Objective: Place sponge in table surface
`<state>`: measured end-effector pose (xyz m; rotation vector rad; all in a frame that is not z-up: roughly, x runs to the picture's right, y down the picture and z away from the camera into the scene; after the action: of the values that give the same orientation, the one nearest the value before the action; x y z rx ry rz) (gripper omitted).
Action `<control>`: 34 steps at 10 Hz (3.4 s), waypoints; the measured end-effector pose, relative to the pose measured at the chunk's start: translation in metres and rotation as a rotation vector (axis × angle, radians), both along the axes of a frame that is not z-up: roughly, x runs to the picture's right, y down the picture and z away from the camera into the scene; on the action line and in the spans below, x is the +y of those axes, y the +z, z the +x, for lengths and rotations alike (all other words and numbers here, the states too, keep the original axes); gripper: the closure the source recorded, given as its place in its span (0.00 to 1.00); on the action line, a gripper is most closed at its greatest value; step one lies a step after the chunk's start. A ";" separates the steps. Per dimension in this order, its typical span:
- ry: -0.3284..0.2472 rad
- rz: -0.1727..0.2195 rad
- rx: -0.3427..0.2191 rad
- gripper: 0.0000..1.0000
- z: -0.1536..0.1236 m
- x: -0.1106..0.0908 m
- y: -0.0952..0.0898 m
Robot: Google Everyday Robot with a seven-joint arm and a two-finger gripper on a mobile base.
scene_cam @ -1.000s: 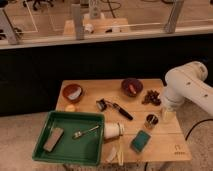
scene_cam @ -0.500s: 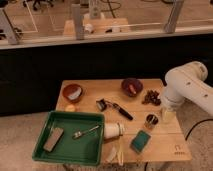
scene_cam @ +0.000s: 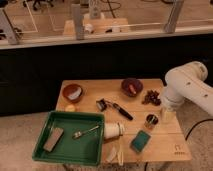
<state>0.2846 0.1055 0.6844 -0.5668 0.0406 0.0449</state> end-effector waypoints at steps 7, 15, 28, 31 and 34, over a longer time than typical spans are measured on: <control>0.000 0.000 0.000 0.20 0.000 0.000 0.000; -0.059 0.023 -0.051 0.20 -0.012 0.020 0.012; -0.354 -0.011 -0.453 0.20 -0.040 0.113 0.030; -0.354 -0.011 -0.453 0.20 -0.040 0.113 0.030; -0.472 0.005 -0.460 0.20 -0.048 0.120 0.033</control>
<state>0.2370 0.2253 0.7174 -0.5403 -0.2732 -0.5439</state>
